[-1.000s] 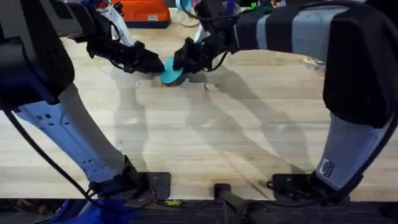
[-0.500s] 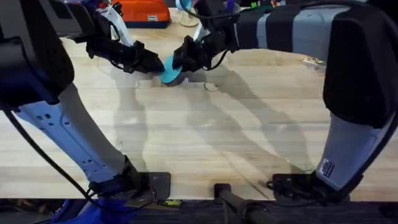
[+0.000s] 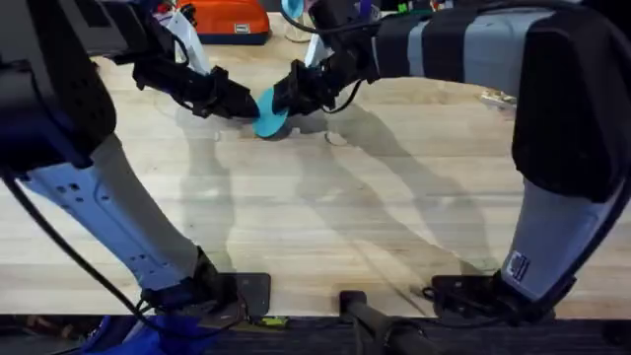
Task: Pick up the plates from the table one by one and place each into a slot on the dish rack.
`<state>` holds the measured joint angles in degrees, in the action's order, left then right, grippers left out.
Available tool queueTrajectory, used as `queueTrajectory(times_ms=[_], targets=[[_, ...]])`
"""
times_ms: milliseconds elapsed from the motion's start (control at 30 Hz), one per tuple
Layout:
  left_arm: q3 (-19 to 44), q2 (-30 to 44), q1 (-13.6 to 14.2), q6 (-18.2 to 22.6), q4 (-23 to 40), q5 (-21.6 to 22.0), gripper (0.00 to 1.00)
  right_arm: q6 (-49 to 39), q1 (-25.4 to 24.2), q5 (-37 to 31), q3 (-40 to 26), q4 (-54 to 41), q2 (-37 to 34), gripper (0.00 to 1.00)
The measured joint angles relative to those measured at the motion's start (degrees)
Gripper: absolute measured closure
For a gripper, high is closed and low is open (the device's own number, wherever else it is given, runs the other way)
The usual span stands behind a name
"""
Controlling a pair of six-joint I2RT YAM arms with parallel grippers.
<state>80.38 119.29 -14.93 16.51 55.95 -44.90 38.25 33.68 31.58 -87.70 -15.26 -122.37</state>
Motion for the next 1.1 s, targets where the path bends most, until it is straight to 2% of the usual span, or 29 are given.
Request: queueTrajectory(times_ms=[300, 600, 867, 1100], targets=[[0.02, -13.0, 0.32, 0.77, 3.99, 2.32, 0.96, -8.11, 0.06, 0.9, 0.0, -0.28, 0.96, 0.973], [0.02, -23.87, 0.32, 2.08, 9.48, 7.31, 0.96, -13.39, -0.57, -0.45, 0.0, -1.79, 8.15, 0.972], [0.02, -34.78, 0.32, 2.93, 13.23, 10.07, 0.96, -20.8, -1.36, -10.98, 0.0, -13.05, 14.24, 0.972], [0.02, -42.32, 0.32, 3.12, 17.13, 11.92, 0.96, -25.38, -1.46, -21.65, 0.0, -17.35, 23.02, 0.972]])
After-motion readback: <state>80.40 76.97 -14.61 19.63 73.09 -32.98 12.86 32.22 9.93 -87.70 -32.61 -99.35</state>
